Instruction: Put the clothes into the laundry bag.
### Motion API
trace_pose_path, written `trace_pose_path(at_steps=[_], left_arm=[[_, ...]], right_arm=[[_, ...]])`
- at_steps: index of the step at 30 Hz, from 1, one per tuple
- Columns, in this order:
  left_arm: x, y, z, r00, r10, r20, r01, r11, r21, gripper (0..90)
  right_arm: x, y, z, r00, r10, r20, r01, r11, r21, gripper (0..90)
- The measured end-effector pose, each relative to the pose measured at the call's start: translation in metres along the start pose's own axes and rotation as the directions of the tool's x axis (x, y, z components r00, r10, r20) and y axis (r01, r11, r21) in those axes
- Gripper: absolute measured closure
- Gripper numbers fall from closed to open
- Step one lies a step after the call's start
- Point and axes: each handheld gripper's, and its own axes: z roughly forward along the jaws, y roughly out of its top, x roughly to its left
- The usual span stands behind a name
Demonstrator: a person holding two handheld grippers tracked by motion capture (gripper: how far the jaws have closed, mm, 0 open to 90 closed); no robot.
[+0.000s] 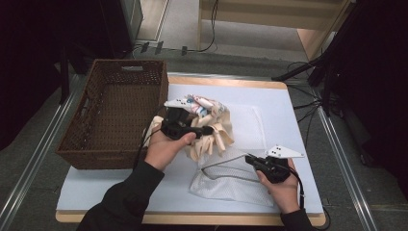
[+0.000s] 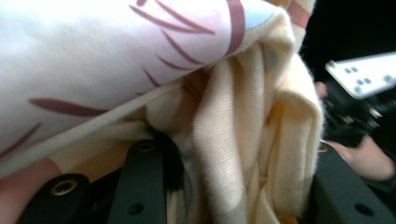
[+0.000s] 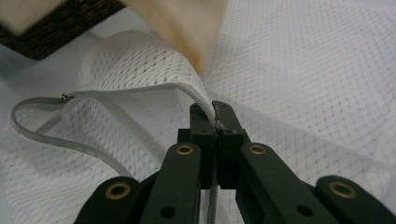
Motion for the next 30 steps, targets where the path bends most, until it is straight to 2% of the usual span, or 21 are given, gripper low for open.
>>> trace_pose_path(at_steps=[2, 5, 6, 7, 10, 14, 18, 21, 23, 24, 27, 30], left_arm=[[-0.008, -0.010, 0.005, 0.9998, 0.017, -0.012, -0.017, 0.9999, 0.004, 60.3], [-0.017, -0.030, 0.009, 0.9978, -0.010, 0.066, 0.011, 0.9998, -0.019, 60.2], [-0.022, -0.036, 0.010, 0.9976, -0.002, 0.070, 0.003, 0.9999, -0.014, 60.2], [-0.028, -0.043, 0.012, 0.9981, 0.024, 0.057, -0.023, 0.9997, -0.006, 60.1], [-0.042, -0.055, 0.010, 0.9974, 0.064, 0.032, -0.063, 0.9979, -0.012, 59.8], [-0.053, -0.063, -0.008, 0.9972, 0.071, 0.020, -0.070, 0.9941, -0.083, 58.3], [-0.066, -0.069, -0.025, 0.9936, 0.112, 0.010, -0.110, 0.9869, -0.118, 56.8], [-0.073, -0.080, -0.021, 0.9897, 0.143, 0.005, -0.142, 0.9863, -0.084, 55.8], [-0.073, -0.090, -0.012, 0.9893, 0.143, 0.025, -0.142, 0.9880, -0.061, 55.1], [-0.072, -0.095, -0.004, 0.9890, 0.139, 0.051, -0.137, 0.9899, -0.035, 54.8], [-0.070, -0.109, 0.017, 0.9846, 0.144, 0.099, -0.146, 0.9891, 0.017, 53.9], [-0.068, -0.123, 0.041, 0.9809, 0.171, 0.092, -0.178, 0.9818, 0.067, 51.6]], right_arm=[[-0.001, 0.000, 0.000, 1.0000, 0.001, 0.006, -0.001, 1.000, 0.001, 88.7], [-0.002, 0.000, -0.001, 0.9999, 0.006, 0.013, -0.006, 1.000, 0.003, 88.7], [-0.003, 0.000, 0.000, 0.9999, 0.002, 0.015, -0.002, 1.000, 0.001, 88.7], [-0.003, -0.001, -0.001, 0.9999, 0.005, 0.016, -0.005, 1.000, 0.003, 88.7], [-0.003, -0.001, 0.000, 0.9998, 0.005, 0.019, -0.005, 1.000, 0.007, 88.7], [-0.004, -0.002, 0.000, 0.9997, 0.010, 0.021, -0.010, 1.000, 0.012, 88.8], [-0.005, -0.002, 0.000, 0.9996, 0.015, 0.022, -0.015, 1.000, 0.008, 88.7], [-0.006, -0.002, 0.002, 0.9996, 0.018, 0.021, -0.018, 1.000, 0.013, 88.8], [-0.006, -0.002, 0.003, 0.9994, 0.021, 0.028, -0.021, 1.000, 0.021, 88.7], [-0.006, -0.002, 0.004, 0.9994, 0.022, 0.026, -0.023, 1.000, 0.021, 88.7], [-0.006, -0.002, 0.005, 0.9991, 0.027, 0.033, -0.027, 0.999, 0.023, 88.7], [-0.007, -0.002, 0.007, 0.9989, 0.032, 0.035, -0.033, 0.999, 0.028, 88.7]])
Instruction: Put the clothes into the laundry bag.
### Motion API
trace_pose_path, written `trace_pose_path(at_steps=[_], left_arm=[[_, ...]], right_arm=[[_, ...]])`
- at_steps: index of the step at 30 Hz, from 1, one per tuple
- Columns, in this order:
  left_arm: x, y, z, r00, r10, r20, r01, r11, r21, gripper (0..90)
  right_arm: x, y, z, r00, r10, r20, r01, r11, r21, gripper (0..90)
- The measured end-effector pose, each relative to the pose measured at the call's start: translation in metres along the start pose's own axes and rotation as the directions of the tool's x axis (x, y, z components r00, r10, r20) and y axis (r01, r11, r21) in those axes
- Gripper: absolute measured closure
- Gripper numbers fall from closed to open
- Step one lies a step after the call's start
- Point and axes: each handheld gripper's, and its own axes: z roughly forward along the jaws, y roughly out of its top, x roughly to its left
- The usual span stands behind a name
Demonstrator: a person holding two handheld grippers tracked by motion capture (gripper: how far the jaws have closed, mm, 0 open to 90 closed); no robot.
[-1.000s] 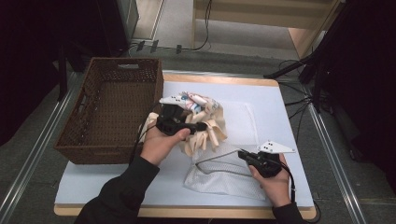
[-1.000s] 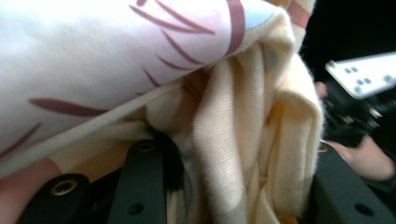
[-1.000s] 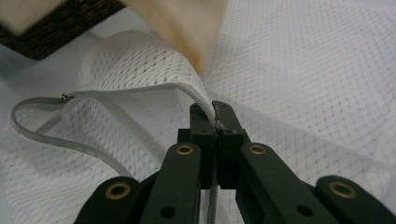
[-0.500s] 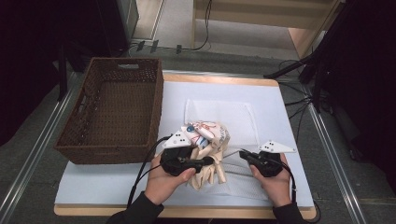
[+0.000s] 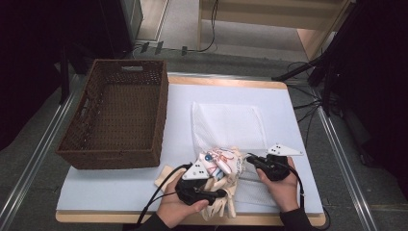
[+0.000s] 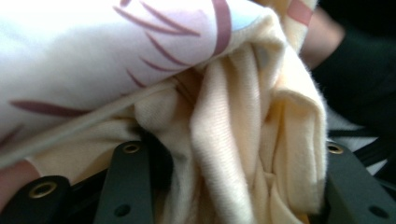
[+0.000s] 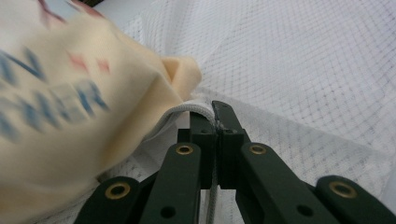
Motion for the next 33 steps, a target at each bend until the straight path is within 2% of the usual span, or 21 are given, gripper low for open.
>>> trace_pose_path(at_steps=[1, 3, 5, 7, 9, 12, 16, 17, 19, 21, 23, 25, 26, 27, 29, 30, 32, 33], left_arm=[[0.002, -0.005, 0.011, 1.0000, -0.002, 0.006, 0.001, 0.9989, 0.047, 50.5], [0.003, -0.010, 0.021, 0.9998, -0.017, 0.014, 0.016, 0.9972, 0.073, 48.1], [0.000, -0.007, 0.024, 1.0000, 0.000, 0.009, 0.000, 0.9970, 0.077, 42.2], [-0.003, -0.001, 0.018, 0.9995, 0.030, 0.000, -0.030, 0.9956, 0.088, 30.0], [-0.002, 0.002, 0.013, 0.9992, 0.038, -0.008, -0.037, 0.9974, 0.062, 25.0], [0.000, 0.005, 0.003, 0.9980, 0.042, -0.048, -0.041, 0.9989, 0.023, 26.3], [0.000, 0.010, -0.004, 0.9937, 0.062, -0.094, -0.060, 0.9979, 0.027, 23.5], [0.001, 0.012, -0.006, 0.9935, 0.057, -0.098, -0.055, 0.9980, 0.032, 23.6], [0.005, 0.015, -0.009, 0.9948, 0.041, -0.093, -0.041, 0.9991, 0.005, 24.1], [0.008, 0.016, -0.008, 0.9944, 0.046, -0.095, -0.047, 0.9988, -0.008, 23.9], [0.010, 0.019, -0.007, 0.9922, 0.063, -0.107, -0.063, 0.9980, 0.002, 22.1], [0.010, 0.022, -0.004, 0.9937, 0.054, -0.098, -0.053, 0.9985, 0.015, 19.8], [0.009, 0.022, -0.002, 0.9946, 0.052, -0.089, -0.051, 0.9986, 0.017, 22.5], [0.008, 0.021, 0.003, 0.9967, 0.058, -0.056, -0.056, 0.9981, 0.026, 26.4], [0.005, 0.020, 0.012, 0.9976, 0.068, 0.011, -0.068, 0.9966, 0.046, 47.5], [0.002, 0.019, 0.020, 0.9966, 0.072, 0.039, -0.075, 0.9942, 0.077, 52.6], [-0.003, 0.017, 0.031, 0.9942, 0.088, 0.063, -0.095, 0.9886, 0.117, 58.1], [-0.004, 0.016, 0.036, 0.9934, 0.078, 0.083, -0.088, 0.9889, 0.120, 59.7]], right_arm=[[-0.001, 0.000, 0.000, 1.0000, 0.001, 0.005, -0.001, 1.000, 0.000, 88.8], [-0.001, 0.000, 0.000, 1.0000, 0.006, 0.002, -0.006, 1.000, 0.003, 88.7], [-0.001, 0.000, -0.001, 1.0000, 0.008, 0.002, -0.008, 1.000, 0.001, 88.7], [-0.002, 0.000, -0.002, 1.0000, 0.010, 0.000, -0.010, 1.000, -0.008, 88.7], [-0.003, 0.000, -0.004, 0.9999, 0.012, 0.000, -0.012, 1.000, -0.011, 88.7], [-0.004, 0.000, -0.004, 0.9999, 0.017, 0.001, -0.017, 1.000, -0.015, 88.7], [-0.004, 0.001, -0.006, 0.9999, 0.015, 0.001, -0.015, 1.000, -0.020, 88.7], [-0.004, 0.001, -0.006, 0.9999, 0.016, 0.001, -0.016, 1.000, -0.020, 88.7], [-0.003, 0.001, -0.005, 0.9999, 0.014, 0.000, -0.014, 1.000, -0.020, 88.7], [-0.003, 0.001, -0.005, 0.9999, 0.013, -0.002, -0.013, 1.000, -0.019, 88.6], [-0.002, 0.001, -0.005, 1.0000, 0.009, -0.003, -0.009, 1.000, -0.019, 88.6], [-0.003, 0.001, -0.005, 1.0000, 0.010, -0.002, -0.010, 1.000, -0.018, 88.7], [-0.003, 0.001, -0.005, 0.9999, 0.012, -0.002, -0.012, 1.000, -0.016, 88.6], [-0.003, 0.001, -0.004, 0.9999, 0.011, -0.003, -0.011, 1.000, -0.015, 88.6], [-0.001, 0.001, -0.004, 0.9999, 0.011, -0.003, -0.011, 1.000, -0.014, 88.6], [-0.001, 0.001, -0.004, 1.0000, 0.006, -0.002, -0.006, 1.000, -0.016, 88.6], [0.000, 0.002, -0.004, 1.0000, 0.005, -0.003, -0.005, 1.000, -0.016, 88.7], [0.000, 0.002, -0.004, 1.0000, 0.007, -0.003, -0.007, 1.000, -0.016, 88.6]])
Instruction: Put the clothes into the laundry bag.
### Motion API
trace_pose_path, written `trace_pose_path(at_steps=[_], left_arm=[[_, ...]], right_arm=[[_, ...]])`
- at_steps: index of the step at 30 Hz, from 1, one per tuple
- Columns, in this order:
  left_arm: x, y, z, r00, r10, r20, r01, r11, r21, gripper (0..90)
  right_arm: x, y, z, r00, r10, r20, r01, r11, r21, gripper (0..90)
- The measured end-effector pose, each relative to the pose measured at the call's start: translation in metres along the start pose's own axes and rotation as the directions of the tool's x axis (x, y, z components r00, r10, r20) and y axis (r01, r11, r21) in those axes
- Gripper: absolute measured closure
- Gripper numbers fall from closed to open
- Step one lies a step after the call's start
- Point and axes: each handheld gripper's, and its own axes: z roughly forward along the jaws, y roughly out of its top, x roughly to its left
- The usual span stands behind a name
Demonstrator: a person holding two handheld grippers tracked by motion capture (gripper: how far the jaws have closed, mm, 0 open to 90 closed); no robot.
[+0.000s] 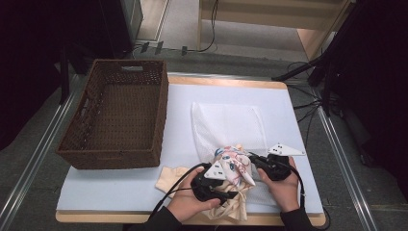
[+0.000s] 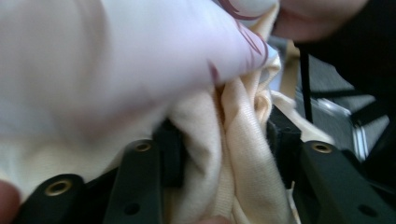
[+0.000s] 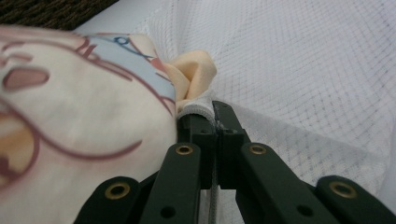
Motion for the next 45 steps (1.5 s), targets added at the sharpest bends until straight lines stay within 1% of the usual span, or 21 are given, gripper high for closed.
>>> trace_pose_path(at_steps=[3, 5, 8, 10, 11, 13, 15, 17, 20, 23, 25, 27, 30, 31, 33, 35, 40, 41, 43, 44, 45], left_arm=[[0.001, 0.002, 0.004, 0.9998, -0.018, 0.011, 0.017, 0.9998, 0.010, 62.5], [0.000, 0.001, 0.003, 0.9997, -0.024, 0.004, 0.024, 0.9997, 0.009, 63.5], [-0.001, 0.000, 0.001, 0.9985, -0.035, -0.042, 0.035, 0.9994, -0.006, 60.2], [-0.003, 0.002, -0.003, 0.9964, -0.023, -0.081, 0.021, 0.9994, -0.028, 49.5], [-0.003, 0.003, -0.006, 0.9951, -0.035, -0.092, 0.032, 0.9988, -0.038, 40.4], [-0.001, 0.005, -0.014, 0.9958, -0.059, -0.070, 0.054, 0.9961, -0.070, 23.2], [0.003, 0.006, -0.021, 0.9942, -0.078, -0.074, 0.071, 0.9929, -0.095, 13.0], [0.007, 0.008, -0.027, 0.9907, -0.101, -0.092, 0.090, 0.9892, -0.116, 9.0], [0.011, 0.011, -0.032, 0.9885, -0.112, -0.101, 0.099, 0.9864, -0.131, 8.9], [0.010, 0.018, -0.032, 0.9892, -0.092, -0.114, 0.076, 0.9869, -0.142, 9.1], [0.008, 0.020, -0.028, 0.9905, -0.086, -0.107, 0.071, 0.9880, -0.138, 9.1], [0.007, 0.020, -0.022, 0.9916, -0.077, -0.104, 0.066, 0.9917, -0.110, 12.1], [0.003, 0.014, -0.002, 0.9967, -0.046, -0.066, 0.045, 0.9986, -0.029, 29.7], [0.001, 0.011, 0.005, 0.9982, -0.031, -0.051, 0.031, 0.9994, -0.014, 40.0], [-0.004, 0.008, 0.013, 0.9996, 0.007, -0.027, -0.006, 1.0000, 0.005, 56.5], [-0.008, 0.009, 0.014, 0.9994, 0.032, -0.016, -0.032, 0.9994, 0.011, 64.0], [-0.012, 0.011, 0.016, 0.9968, 0.070, 0.039, -0.071, 0.9972, 0.023, 69.5], [-0.013, 0.011, 0.016, 0.9963, 0.080, 0.033, -0.081, 0.9963, 0.031, 69.7], [-0.013, 0.011, 0.017, 0.9971, 0.074, 0.015, -0.075, 0.9966, 0.036, 69.8], [-0.012, 0.012, 0.016, 0.9976, 0.069, 0.000, -0.069, 0.9969, 0.038, 70.0], [-0.010, 0.013, 0.014, 0.9977, 0.058, -0.035, -0.057, 0.9977, 0.036, 70.7]], right_arm=[[-0.001, 0.000, -0.001, 0.9999, 0.010, -0.010, -0.010, 1.000, -0.002, 88.7], [0.000, 0.002, -0.004, 0.9999, 0.009, -0.014, -0.010, 1.000, -0.010, 88.7], [0.001, 0.005, -0.008, 0.9998, 0.004, -0.017, -0.004, 1.000, -0.026, 88.7], [0.002, 0.005, -0.009, 0.9999, 0.000, -0.014, 0.000, 1.000, -0.030, 88.7], [0.002, 0.005, -0.009, 0.9999, 0.000, -0.013, -0.001, 1.000, -0.031, 88.7], [0.001, 0.005, -0.009, 0.9999, 0.003, -0.010, -0.003, 0.999, -0.032, 88.7], [-0.001, 0.005, -0.010, 0.9999, 0.008, -0.011, -0.009, 0.999, -0.033, 88.7], [-0.002, 0.004, -0.009, 0.9999, 0.011, -0.009, -0.011, 0.999, -0.032, 88.7], [-0.001, 0.004, -0.009, 0.9999, 0.005, -0.009, -0.005, 1.000, -0.029, 88.7], [-0.002, 0.004, -0.008, 1.0000, 0.004, -0.009, -0.004, 1.000, -0.029, 88.7], [-0.002, 0.004, -0.008, 1.0000, 0.006, -0.007, -0.006, 1.000, -0.028, 88.7], [-0.002, 0.004, -0.008, 1.0000, 0.004, -0.007, -0.004, 1.000, -0.027, 88.7], [-0.002, 0.004, -0.008, 1.0000, 0.004, -0.008, -0.004, 1.000, -0.027, 88.7], [-0.002, 0.004, -0.008, 1.0000, 0.004, -0.009, -0.004, 1.000, -0.025, 88.7], [-0.002, 0.004, -0.008, 0.9999, 0.005, -0.010, -0.005, 1.000, -0.028, 88.7], [-0.002, 0.004, -0.008, 0.9999, 0.006, -0.009, -0.006, 1.000, -0.030, 88.7], [-0.001, 0.005, -0.009, 0.9999, 0.011, -0.009, -0.011, 0.999, -0.037, 88.7], [0.000, 0.005, -0.009, 0.9999, 0.010, -0.010, -0.011, 0.999, -0.041, 88.7], [0.000, 0.006, -0.011, 0.9999, 0.009, -0.008, -0.009, 0.998, -0.058, 88.7], [0.000, 0.006, -0.013, 0.9999, 0.010, -0.008, -0.010, 0.998, -0.066, 88.8], [0.000, 0.007, -0.014, 0.9999, 0.008, -0.006, -0.009, 0.997, -0.074, 88.7]])
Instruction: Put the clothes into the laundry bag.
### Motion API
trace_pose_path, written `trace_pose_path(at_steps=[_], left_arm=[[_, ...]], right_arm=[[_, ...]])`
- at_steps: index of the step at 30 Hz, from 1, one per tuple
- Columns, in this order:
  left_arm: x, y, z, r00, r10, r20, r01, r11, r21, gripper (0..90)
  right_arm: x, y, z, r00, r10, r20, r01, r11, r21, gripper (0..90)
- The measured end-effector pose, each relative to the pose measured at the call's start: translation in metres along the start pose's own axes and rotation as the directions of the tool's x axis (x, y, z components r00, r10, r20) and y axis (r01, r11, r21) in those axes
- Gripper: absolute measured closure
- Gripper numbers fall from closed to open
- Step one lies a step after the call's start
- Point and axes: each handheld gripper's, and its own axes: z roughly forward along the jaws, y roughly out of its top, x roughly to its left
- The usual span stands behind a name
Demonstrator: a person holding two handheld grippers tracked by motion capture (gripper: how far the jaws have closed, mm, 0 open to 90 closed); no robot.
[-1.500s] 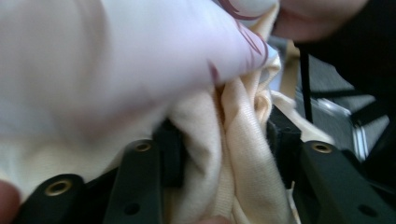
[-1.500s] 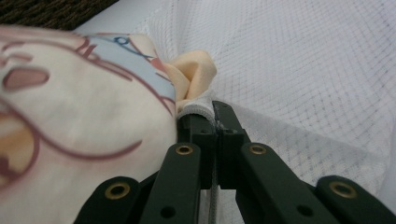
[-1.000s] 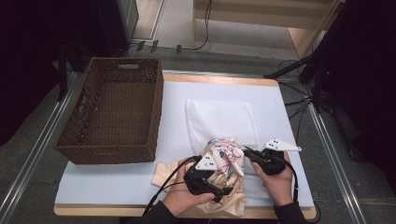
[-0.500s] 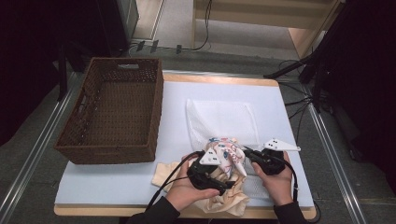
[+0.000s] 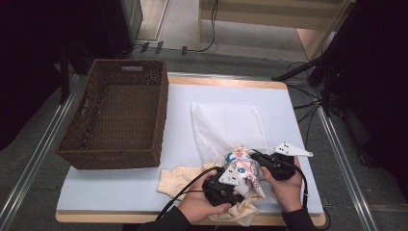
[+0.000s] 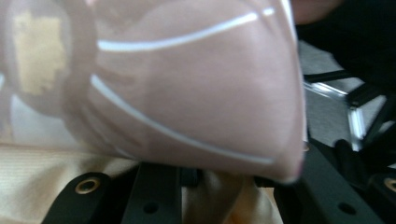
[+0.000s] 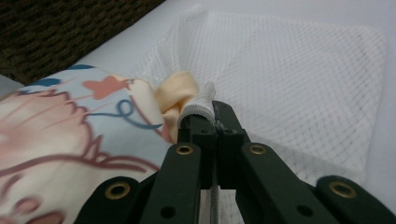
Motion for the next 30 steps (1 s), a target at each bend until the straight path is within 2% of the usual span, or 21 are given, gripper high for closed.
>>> trace_pose_path(at_steps=[2, 3, 4, 6, 7, 8, 10, 12, 14, 17, 20, 21, 24, 26, 28, 30], left_arm=[[0.007, 0.001, -0.007, 0.9968, -0.047, -0.065, 0.045, 0.9986, -0.029, 72.2], [0.010, 0.001, -0.010, 0.9926, -0.076, -0.095, 0.072, 0.9963, -0.048, 72.5], [0.016, 0.000, -0.016, 0.9816, -0.115, -0.152, 0.105, 0.9916, -0.075, 72.8], [0.022, -0.002, -0.020, 0.9610, -0.164, -0.223, 0.141, 0.9834, -0.114, 72.9], [0.024, -0.004, -0.020, 0.9576, -0.182, -0.223, 0.158, 0.9796, -0.124, 72.9], [0.025, -0.006, -0.018, 0.9627, -0.193, -0.190, 0.171, 0.9774, -0.124, 72.5], [0.025, -0.007, -0.011, 0.9810, -0.168, -0.097, 0.160, 0.9836, -0.083, 66.7], [0.021, -0.005, -0.010, 0.9887, -0.130, -0.074, 0.126, 0.9902, -0.059, 53.9], [0.019, -0.001, -0.017, 0.9913, -0.121, -0.052, 0.118, 0.9915, -0.055, 37.2], [0.020, 0.002, -0.033, 0.9922, -0.114, -0.050, 0.111, 0.9911, -0.074, 21.6], [0.026, 0.000, -0.049, 0.9905, -0.123, -0.061, 0.115, 0.9863, -0.118, 13.6], [0.029, 0.000, -0.053, 0.9877, -0.142, -0.067, 0.132, 0.9820, -0.135, 13.7], [0.040, -0.001, -0.062, 0.9790, -0.194, -0.062, 0.178, 0.9632, -0.201, 13.9], [0.043, 0.002, -0.064, 0.9770, -0.204, -0.061, 0.185, 0.9539, -0.236, 13.9], [0.043, 0.008, -0.064, 0.9787, -0.190, -0.077, 0.166, 0.9553, -0.244, 14.2], [0.043, 0.015, -0.064, 0.9835, -0.164, -0.077, 0.140, 0.9582, -0.249, 14.6]], right_arm=[[0.001, 0.003, -0.004, 1.0000, 0.000, -0.001, 0.000, 1.000, -0.024, 88.8], [0.002, 0.004, -0.007, 1.0000, -0.003, 0.002, 0.003, 0.999, -0.034, 88.8], [0.002, 0.005, -0.008, 1.0000, -0.004, 0.000, 0.004, 0.999, -0.042, 88.8], [0.003, 0.006, -0.011, 1.0000, -0.001, -0.004, 0.001, 0.998, -0.063, 88.8], [0.002, 0.007, -0.012, 1.0000, -0.006, -0.005, 0.006, 0.998, -0.070, 88.8], [0.002, 0.007, -0.011, 0.9999, -0.005, -0.009, 0.005, 0.998, -0.067, 88.8], [0.002, 0.005, -0.009, 0.9999, -0.006, -0.010, 0.005, 0.998, -0.059, 88.8], [0.001, 0.005, -0.009, 1.0000, -0.003, -0.009, 0.003, 0.999, -0.054, 88.8], [0.000, 0.004, -0.009, 1.0000, 0.002, -0.006, -0.002, 0.999, -0.051, 88.7], [-0.003, 0.004, -0.009, 1.0000, 0.004, -0.004, -0.004, 0.999, -0.048, 88.7], [-0.004, 0.003, -0.008, 1.0000, 0.009, -0.001, -0.009, 0.999, -0.045, 88.7], [-0.004, 0.003, -0.008, 1.0000, 0.010, -0.001, -0.010, 0.999, -0.044, 88.7], [-0.004, 0.003, -0.008, 1.0000, 0.009, 0.001, -0.008, 0.999, -0.043, 88.7], [-0.003, 0.003, -0.008, 1.0000, 0.010, 0.000, -0.010, 0.999, -0.038, 88.7], [-0.003, 0.003, -0.006, 1.0000, 0.003, -0.004, -0.003, 0.999, -0.035, 88.7], [-0.002, 0.002, -0.005, 1.0000, 0.002, -0.003, -0.002, 1.000, -0.031, 88.7]])
